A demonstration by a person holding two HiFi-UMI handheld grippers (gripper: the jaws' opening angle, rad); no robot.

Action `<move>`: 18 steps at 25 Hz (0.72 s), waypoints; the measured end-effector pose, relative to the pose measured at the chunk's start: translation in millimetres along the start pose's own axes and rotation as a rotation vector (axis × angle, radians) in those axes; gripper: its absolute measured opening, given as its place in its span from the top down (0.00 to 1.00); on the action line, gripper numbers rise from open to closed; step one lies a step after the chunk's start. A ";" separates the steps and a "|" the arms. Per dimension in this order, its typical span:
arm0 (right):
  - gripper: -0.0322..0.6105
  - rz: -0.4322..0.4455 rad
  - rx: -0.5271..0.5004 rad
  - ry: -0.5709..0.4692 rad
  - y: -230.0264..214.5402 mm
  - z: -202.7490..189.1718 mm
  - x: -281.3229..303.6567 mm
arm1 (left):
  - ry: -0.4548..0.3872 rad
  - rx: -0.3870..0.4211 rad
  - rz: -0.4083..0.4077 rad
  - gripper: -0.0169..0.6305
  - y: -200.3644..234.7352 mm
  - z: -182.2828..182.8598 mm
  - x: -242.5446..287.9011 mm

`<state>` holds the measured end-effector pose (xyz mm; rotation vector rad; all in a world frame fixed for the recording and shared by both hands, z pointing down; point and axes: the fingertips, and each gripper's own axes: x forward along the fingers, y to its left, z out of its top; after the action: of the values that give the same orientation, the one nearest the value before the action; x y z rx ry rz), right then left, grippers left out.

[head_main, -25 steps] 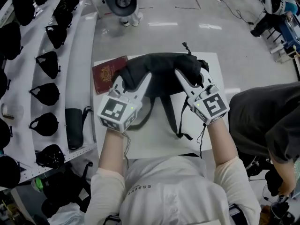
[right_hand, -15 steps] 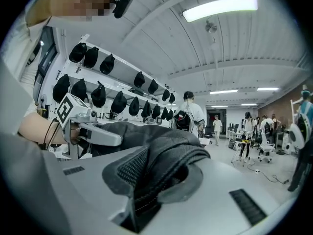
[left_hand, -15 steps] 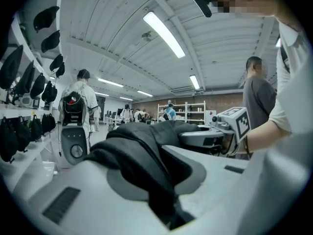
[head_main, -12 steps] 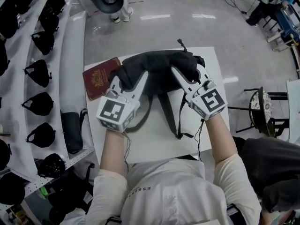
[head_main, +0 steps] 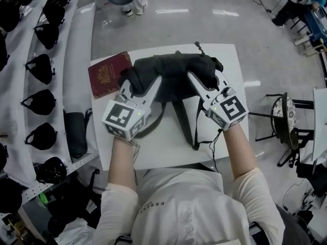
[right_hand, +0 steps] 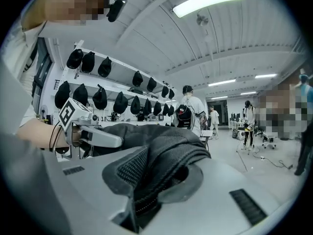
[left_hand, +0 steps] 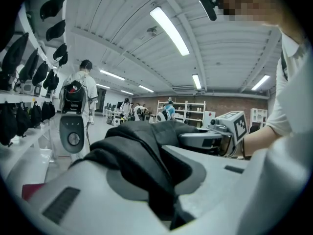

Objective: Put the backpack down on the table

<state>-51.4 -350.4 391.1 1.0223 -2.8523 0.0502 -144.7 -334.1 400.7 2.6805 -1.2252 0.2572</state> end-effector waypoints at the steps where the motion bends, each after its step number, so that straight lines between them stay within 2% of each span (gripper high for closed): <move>1: 0.81 0.001 0.004 0.007 1.8 -1.9 -2.7 | 0.003 -0.007 -0.002 0.86 -2.7 -2.4 -1.4; 18: 0.79 0.002 0.102 0.053 45.6 -37.8 -53.9 | 0.025 -0.096 -0.001 0.86 -54.9 -47.6 -40.0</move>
<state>-35.6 -278.5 422.7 1.0207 -2.8279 0.2211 -132.5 -258.4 432.4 2.5886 -1.1975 0.2259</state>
